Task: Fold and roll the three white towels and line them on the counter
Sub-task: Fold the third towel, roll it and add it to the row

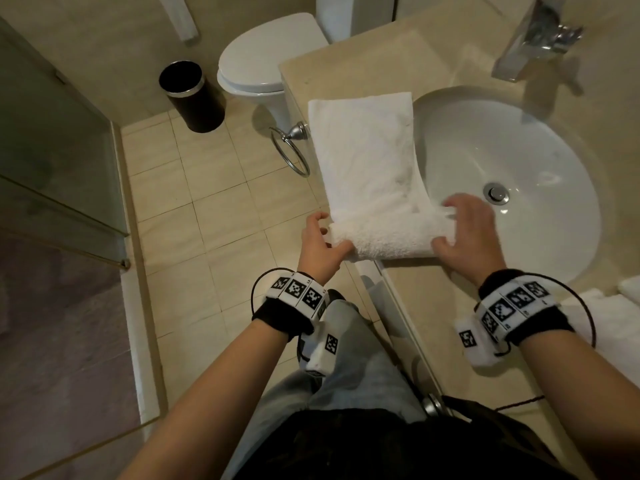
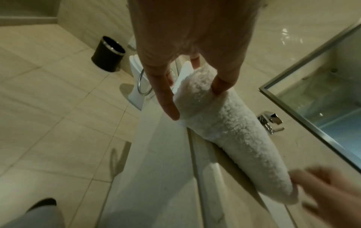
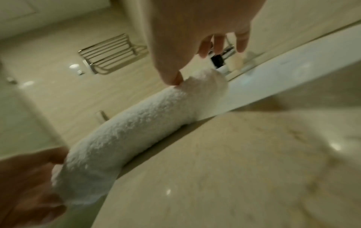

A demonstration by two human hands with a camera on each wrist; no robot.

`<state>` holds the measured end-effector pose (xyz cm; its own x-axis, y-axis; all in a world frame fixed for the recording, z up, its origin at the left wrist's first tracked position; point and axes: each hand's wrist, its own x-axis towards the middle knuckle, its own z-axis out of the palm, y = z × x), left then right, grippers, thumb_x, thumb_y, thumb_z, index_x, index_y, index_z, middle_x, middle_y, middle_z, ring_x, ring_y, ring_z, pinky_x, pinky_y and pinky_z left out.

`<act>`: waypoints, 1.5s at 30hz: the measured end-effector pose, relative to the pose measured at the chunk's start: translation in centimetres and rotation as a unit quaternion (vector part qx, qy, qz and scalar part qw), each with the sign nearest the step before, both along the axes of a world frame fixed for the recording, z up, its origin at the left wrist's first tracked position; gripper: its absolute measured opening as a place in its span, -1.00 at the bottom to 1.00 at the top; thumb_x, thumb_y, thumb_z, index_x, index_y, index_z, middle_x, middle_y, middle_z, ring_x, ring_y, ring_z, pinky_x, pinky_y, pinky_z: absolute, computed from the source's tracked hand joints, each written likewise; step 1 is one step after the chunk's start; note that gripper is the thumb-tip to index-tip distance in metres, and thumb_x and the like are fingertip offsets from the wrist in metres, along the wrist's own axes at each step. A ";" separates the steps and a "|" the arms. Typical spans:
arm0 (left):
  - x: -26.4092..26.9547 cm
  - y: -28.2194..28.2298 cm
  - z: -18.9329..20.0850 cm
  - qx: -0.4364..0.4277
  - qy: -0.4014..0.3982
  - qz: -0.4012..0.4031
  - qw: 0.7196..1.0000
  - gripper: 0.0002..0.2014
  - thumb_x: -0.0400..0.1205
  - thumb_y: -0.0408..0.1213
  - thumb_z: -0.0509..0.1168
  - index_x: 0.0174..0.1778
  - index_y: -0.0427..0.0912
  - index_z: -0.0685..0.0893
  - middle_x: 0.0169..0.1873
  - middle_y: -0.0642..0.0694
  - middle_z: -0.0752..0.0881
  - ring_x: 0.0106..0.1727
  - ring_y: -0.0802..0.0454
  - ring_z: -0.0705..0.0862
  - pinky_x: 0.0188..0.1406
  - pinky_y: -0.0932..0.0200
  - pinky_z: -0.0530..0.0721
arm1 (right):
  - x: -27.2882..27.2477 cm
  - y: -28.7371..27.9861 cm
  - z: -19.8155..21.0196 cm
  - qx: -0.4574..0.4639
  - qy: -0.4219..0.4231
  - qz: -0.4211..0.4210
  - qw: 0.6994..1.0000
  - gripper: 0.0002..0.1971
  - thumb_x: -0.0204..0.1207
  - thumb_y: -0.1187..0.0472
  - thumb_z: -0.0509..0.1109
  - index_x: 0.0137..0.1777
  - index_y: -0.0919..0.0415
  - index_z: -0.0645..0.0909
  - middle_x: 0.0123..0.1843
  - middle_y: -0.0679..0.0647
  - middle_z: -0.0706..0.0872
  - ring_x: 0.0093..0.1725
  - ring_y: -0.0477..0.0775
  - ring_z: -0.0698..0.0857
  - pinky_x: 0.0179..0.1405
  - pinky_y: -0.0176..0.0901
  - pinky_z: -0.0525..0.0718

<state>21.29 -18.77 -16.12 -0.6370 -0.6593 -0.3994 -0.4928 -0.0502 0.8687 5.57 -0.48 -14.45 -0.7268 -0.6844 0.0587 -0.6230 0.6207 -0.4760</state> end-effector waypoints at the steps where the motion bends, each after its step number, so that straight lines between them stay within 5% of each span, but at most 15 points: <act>1: -0.1 0.1 0.1 0.015 -0.008 0.004 1.000 -0.42 0.46 -0.27 0.38 0.30 0.17 0.26 0.26 -0.18 0.43 0.08 -0.18 0.64 -0.41 0.14 0.69 | 0.0 0.9 -0.2 -0.029 0.013 -0.096 0.995 -0.52 0.33 0.13 0.33 0.22 0.35 0.44 0.23 0.31 0.47 0.25 0.31 0.40 0.30 0.16 0.43; 4: -0.3 0.3 0.1 0.045 -0.006 0.009 0.999 -0.50 0.48 -0.30 0.34 0.23 0.23 0.34 0.23 -0.17 0.46 0.11 -0.17 0.62 -0.48 0.16 0.69 | 0.4 2.5 -0.7 -0.070 -0.033 -0.267 0.960 -0.64 0.40 0.22 0.43 0.11 0.39 0.46 0.17 0.34 0.49 0.11 0.28 0.48 0.12 0.10 0.53; 7: -0.5 0.4 0.3 0.038 0.004 0.003 0.999 -0.61 0.53 -0.37 0.29 0.25 -0.02 0.44 0.07 -0.11 0.54 -0.12 0.02 0.64 -0.44 0.13 0.73 | 0.6 2.8 -1.0 -0.104 -0.136 -0.336 0.926 -0.73 0.45 0.18 0.39 0.08 0.31 0.57 0.09 0.26 0.63 -0.04 0.07 0.55 0.03 -0.09 0.50; 9: -0.5 0.4 0.3 0.038 0.005 0.003 0.999 -0.65 0.54 -0.37 0.28 0.23 -0.09 0.45 0.01 -0.07 0.55 -0.20 0.10 0.62 -0.46 0.18 0.71 | 0.8 2.7 -1.7 -0.126 -0.178 -0.351 0.911 -0.78 0.40 0.14 0.40 -0.01 0.23 0.62 -0.03 0.19 0.71 -0.07 0.12 0.64 0.06 0.01 0.64; 12: -0.4 0.3 0.3 0.039 0.001 0.003 0.999 -0.66 0.54 -0.36 0.30 0.22 -0.08 0.45 -0.06 -0.01 0.56 -0.19 0.11 0.62 -0.45 0.23 0.69 | 1.0 2.5 -2.1 -0.132 -0.162 -0.333 0.920 -0.80 0.30 0.09 0.38 -0.14 0.18 0.68 -0.15 0.15 0.75 -0.11 0.25 0.73 0.00 0.22 0.71; 15: -0.1 -0.1 0.3 0.023 -0.003 0.012 1.000 -0.70 0.50 -0.42 0.35 0.14 -0.16 0.55 -0.25 -0.01 0.57 -0.30 0.07 0.63 -0.43 0.17 0.75 | 0.7 2.4 -1.6 -0.102 -0.108 -0.295 0.944 -0.82 0.41 0.25 0.37 -0.13 0.37 0.73 -0.21 0.23 0.75 -0.14 0.23 0.68 -0.07 -0.11 0.59; 19: -0.2 -0.7 0.4 0.000 0.012 0.010 1.000 -0.74 0.45 -0.54 0.37 0.05 -0.30 0.64 -0.43 -0.05 0.54 -0.43 0.06 0.59 -0.50 0.17 0.76 | -0.3 2.9 -1.3 -0.058 -0.017 -0.231 0.971 -0.73 0.36 0.20 0.24 -0.47 0.38 0.47 -0.51 0.20 0.40 -0.43 0.20 0.39 -0.39 -0.08 0.28; 23: 0.2 -1.1 0.6 -0.013 0.024 0.002 1.000 -0.76 0.45 -0.59 0.36 -0.02 -0.27 0.67 -0.47 -0.05 0.50 -0.45 0.10 0.55 -0.51 0.22 0.75 | -1.6 2.7 -0.9 -0.047 0.026 -0.223 0.973 -0.81 0.44 0.32 0.33 -0.38 0.37 0.53 -0.40 0.27 0.46 -0.36 0.17 0.38 -0.32 -0.15 0.14; 28: 0.1 -1.1 0.9 -0.006 0.023 0.001 1.000 -0.77 0.46 -0.57 0.37 -0.04 -0.22 0.64 -0.39 -0.09 0.55 -0.34 -0.02 0.62 -0.50 0.19 0.76 | -1.9 1.8 -1.7 -0.056 -0.048 -0.254 0.964 -0.79 0.50 0.30 0.32 -0.06 0.49 0.66 -0.12 0.42 0.70 -0.12 0.34 0.62 -0.15 -0.07 0.43; 31: 0.3 -0.7 1.1 -0.011 0.016 0.007 1.000 -0.72 0.47 -0.51 0.37 0.01 -0.17 0.49 -0.29 -0.04 0.51 -0.31 0.07 0.59 -0.45 0.14 0.76 | -1.1 1.5 -2.4 -0.098 -0.135 -0.312 0.935 -0.78 0.50 0.27 0.33 0.07 0.40 0.60 -0.08 0.29 0.71 -0.02 0.35 0.68 0.09 0.12 0.66; 33: 0.7 -0.7 1.0 -0.029 0.003 0.039 0.999 -0.72 0.45 -0.45 0.41 -0.08 -0.17 0.44 -0.27 -0.02 0.51 -0.33 0.09 0.55 -0.38 0.06 0.74 | -0.7 1.4 -2.4 -0.132 -0.173 -0.341 0.915 -0.75 0.47 0.24 0.35 0.12 0.30 0.52 -0.10 0.15 0.65 -0.04 0.32 0.70 0.05 0.27 0.69; 38: 1.6 -1.0 1.3 -0.032 -0.071 0.005 0.997 -0.82 0.41 -0.32 0.47 -0.44 -0.17 0.60 -0.43 -0.09 0.65 -0.36 0.02 0.61 -0.34 0.05 0.74 | -0.2 2.2 -1.8 -0.119 -0.146 -0.365 0.912 -0.73 0.42 0.21 0.41 0.07 0.34 0.57 -0.03 0.25 0.71 -0.02 0.24 0.66 0.04 -0.03 0.57; 41: 1.7 -1.0 1.4 -0.032 -0.098 -0.019 0.995 -0.80 0.37 -0.35 0.50 -0.50 -0.19 0.60 -0.51 -0.08 0.61 -0.39 0.01 0.59 -0.39 0.12 0.70 | 0.2 2.5 -1.9 -0.085 -0.161 -0.347 0.920 -0.77 0.40 0.23 0.43 -0.03 0.38 0.67 -0.08 0.30 0.76 0.00 0.27 0.68 -0.04 -0.16 0.50; 45: 1.7 -0.9 1.5 -0.060 -0.100 -0.011 0.993 -0.80 0.36 -0.38 0.47 -0.54 -0.19 0.61 -0.50 -0.15 0.63 -0.41 -0.02 0.56 -0.28 -0.10 0.74 | -0.1 2.7 -2.6 -0.074 -0.142 -0.335 0.929 -0.82 0.38 0.24 0.43 -0.17 0.40 0.70 -0.22 0.32 0.76 -0.17 0.27 0.68 -0.17 -0.16 0.51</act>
<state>22.95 -19.64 -14.59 -0.5679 -0.6964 -0.4389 -0.6564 0.0615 0.7519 5.44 2.21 -17.10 -0.9869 -0.0732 -0.1439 0.0434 0.7382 -0.6731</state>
